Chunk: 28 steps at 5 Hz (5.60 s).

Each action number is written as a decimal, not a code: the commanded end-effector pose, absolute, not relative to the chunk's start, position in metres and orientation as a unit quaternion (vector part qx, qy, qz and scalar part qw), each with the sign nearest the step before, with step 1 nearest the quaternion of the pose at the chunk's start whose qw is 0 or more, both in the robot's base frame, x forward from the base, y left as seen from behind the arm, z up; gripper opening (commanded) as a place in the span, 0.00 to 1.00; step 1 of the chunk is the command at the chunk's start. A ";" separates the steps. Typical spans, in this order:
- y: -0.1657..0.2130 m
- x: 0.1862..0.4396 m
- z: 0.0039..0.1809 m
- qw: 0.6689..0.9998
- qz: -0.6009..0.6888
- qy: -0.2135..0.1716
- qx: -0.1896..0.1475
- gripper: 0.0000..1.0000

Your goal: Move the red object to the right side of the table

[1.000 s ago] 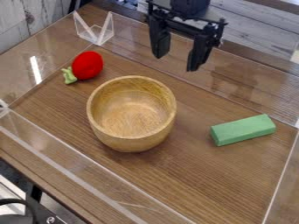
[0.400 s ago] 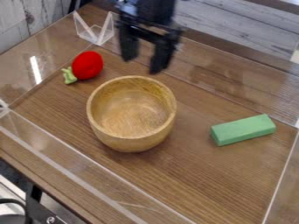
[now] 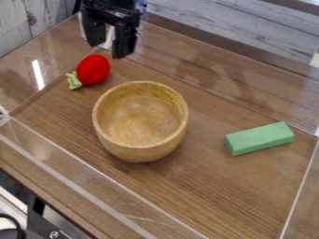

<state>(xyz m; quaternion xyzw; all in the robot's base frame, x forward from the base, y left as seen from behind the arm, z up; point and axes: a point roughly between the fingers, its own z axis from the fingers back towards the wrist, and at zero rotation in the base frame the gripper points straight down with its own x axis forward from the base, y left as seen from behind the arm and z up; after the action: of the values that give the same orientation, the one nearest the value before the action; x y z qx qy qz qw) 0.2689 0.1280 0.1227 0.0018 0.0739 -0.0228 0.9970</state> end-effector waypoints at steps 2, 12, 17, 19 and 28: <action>0.152 0.293 0.121 0.997 -0.029 0.064 0.020 1.00; 0.156 0.286 0.070 0.994 -0.076 0.082 -0.006 1.00; 0.159 0.288 0.121 0.999 -0.033 0.031 -0.006 0.00; 0.146 0.285 0.131 0.998 -0.063 0.023 -0.011 1.00; 0.187 0.306 0.085 0.999 -0.032 0.030 -0.003 0.00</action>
<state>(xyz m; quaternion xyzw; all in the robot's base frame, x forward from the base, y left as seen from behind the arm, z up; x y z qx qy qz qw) 0.2993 0.1853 0.0589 -0.0259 0.0635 -0.0276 0.9973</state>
